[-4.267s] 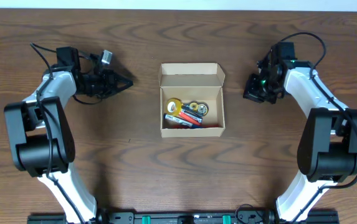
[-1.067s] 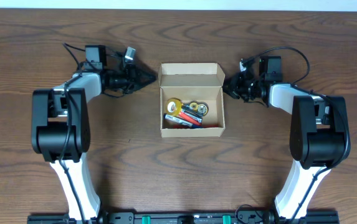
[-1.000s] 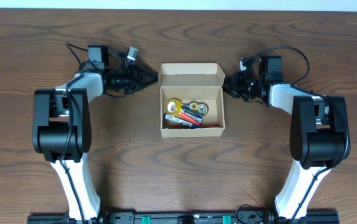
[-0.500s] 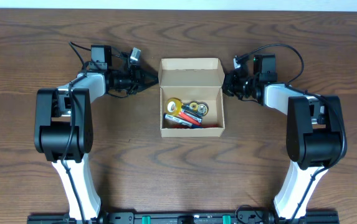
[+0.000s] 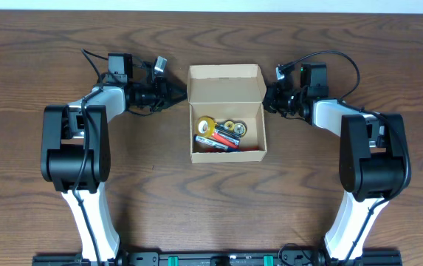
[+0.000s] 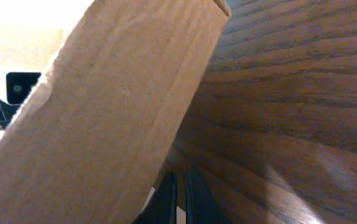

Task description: Pack container

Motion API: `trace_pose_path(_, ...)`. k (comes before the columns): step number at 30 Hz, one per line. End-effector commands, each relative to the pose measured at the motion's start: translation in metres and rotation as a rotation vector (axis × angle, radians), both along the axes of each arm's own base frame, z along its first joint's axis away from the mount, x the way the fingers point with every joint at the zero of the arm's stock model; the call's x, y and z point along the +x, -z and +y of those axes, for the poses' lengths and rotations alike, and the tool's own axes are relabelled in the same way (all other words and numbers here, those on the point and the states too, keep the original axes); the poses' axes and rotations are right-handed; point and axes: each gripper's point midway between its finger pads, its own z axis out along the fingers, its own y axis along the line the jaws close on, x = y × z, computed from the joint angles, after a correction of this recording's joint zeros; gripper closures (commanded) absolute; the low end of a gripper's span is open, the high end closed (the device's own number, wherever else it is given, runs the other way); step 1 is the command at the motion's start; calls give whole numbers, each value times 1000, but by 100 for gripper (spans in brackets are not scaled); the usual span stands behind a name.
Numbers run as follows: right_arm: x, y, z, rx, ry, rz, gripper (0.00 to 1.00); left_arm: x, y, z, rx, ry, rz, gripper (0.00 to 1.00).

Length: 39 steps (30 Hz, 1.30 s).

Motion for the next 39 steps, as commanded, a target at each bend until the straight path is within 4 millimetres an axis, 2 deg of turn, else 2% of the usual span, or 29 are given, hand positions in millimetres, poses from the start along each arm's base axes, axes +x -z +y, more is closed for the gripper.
trace_pose_path(1,1,-27,5,14,-28,-67,99,0,3,-2,-2,4,5,94)
trace_pose_path(6,1,-39,3,11,-30,-96,99,4,-2,-3,-8,7,-9,94)
trace_pose_path(16,-3,-50,3,-10,-57,-136,99,17,-16,-4,-13,3,-44,94)
trace_pose_path(23,5,-72,0,-19,-52,-195,99,23,-25,-4,-16,4,-68,94)
trace_pose_path(31,13,-87,0,-38,-75,-225,99,31,-39,-6,-33,11,-95,94)
trace_pose_path(39,20,-104,0,-57,-96,-255,99,30,-43,-9,-38,17,-98,94)
